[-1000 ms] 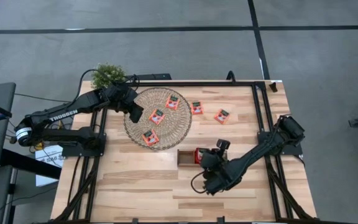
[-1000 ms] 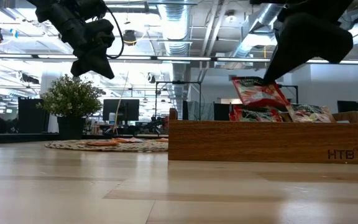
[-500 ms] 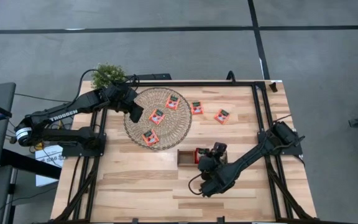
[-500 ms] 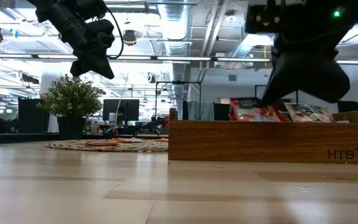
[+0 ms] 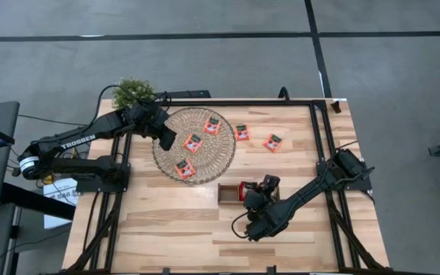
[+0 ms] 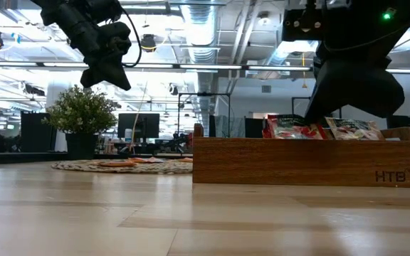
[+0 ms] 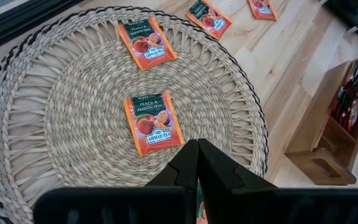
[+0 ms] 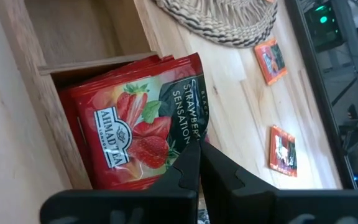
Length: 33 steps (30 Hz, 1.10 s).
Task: Pick & Place Tea
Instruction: Put the red tea bag into the middle slot of the wooden organizer
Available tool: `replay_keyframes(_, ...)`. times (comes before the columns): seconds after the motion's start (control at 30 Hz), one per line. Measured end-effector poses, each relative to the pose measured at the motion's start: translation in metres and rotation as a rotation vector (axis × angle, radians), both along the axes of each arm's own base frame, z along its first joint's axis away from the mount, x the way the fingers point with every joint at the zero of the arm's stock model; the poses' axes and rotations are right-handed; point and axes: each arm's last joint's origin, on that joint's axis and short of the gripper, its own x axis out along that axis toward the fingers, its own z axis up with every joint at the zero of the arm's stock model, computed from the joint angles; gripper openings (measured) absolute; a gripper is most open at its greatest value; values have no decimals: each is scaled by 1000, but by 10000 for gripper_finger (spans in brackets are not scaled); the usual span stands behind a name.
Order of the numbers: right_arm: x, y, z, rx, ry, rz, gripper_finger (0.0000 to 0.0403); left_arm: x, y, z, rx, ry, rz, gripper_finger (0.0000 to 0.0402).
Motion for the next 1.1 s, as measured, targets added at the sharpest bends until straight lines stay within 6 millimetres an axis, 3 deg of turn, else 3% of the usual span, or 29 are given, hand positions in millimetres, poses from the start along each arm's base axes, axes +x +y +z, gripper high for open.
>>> replay_keyframes(0.27, 0, 0, 0, 4, 2, -1, 12, 0, 0, 0, -1, -1, 1, 0)
replay_keyframes(0.57, 0, 0, 1, 2, 10, -2, 90, 0, 0, 0, -10, -3, 8, 0)
replay_keyframes(0.67, 1, 1, 12, -7, 25, -2, 106, 0, 0, 0, -16, -6, 14, 0)
replay_keyframes(0.87, 1, 4, 39, -70, 67, 17, 109, 0, 0, 0, -18, -7, 16, 0)
replay_keyframes(1.1, 17, -18, 39, -88, 50, -32, 77, 0, 0, 0, -18, -7, 16, 0)
